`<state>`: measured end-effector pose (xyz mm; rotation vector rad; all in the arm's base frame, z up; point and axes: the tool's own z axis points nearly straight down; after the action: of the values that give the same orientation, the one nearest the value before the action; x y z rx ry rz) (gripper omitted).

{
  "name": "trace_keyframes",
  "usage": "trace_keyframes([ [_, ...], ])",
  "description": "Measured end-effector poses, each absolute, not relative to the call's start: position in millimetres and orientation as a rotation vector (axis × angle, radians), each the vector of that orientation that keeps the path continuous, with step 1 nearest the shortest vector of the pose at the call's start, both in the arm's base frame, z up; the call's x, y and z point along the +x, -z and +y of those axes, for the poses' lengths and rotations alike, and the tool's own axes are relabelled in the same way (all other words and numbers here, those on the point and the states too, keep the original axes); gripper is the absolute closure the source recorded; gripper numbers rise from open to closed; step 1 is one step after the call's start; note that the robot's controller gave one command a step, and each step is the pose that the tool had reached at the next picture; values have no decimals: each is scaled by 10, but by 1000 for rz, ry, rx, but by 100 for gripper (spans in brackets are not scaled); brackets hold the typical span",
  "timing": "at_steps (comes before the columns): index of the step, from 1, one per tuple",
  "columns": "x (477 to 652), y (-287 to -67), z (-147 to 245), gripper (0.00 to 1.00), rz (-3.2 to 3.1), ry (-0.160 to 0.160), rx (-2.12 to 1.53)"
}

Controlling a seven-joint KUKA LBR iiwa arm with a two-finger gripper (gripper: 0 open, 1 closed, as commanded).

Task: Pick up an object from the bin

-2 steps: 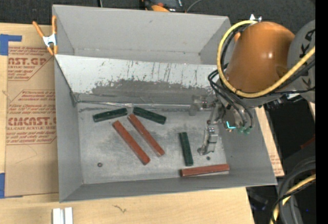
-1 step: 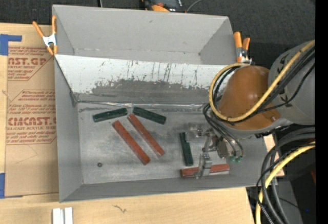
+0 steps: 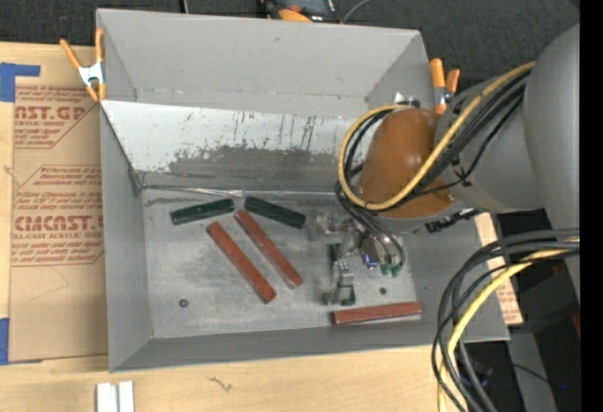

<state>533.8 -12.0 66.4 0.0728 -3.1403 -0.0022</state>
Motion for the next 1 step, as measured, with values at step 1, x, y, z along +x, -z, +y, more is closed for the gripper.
trace_keyframes([
  [1, 5328, -696, 1020, 0, -3141, 6, -81],
])
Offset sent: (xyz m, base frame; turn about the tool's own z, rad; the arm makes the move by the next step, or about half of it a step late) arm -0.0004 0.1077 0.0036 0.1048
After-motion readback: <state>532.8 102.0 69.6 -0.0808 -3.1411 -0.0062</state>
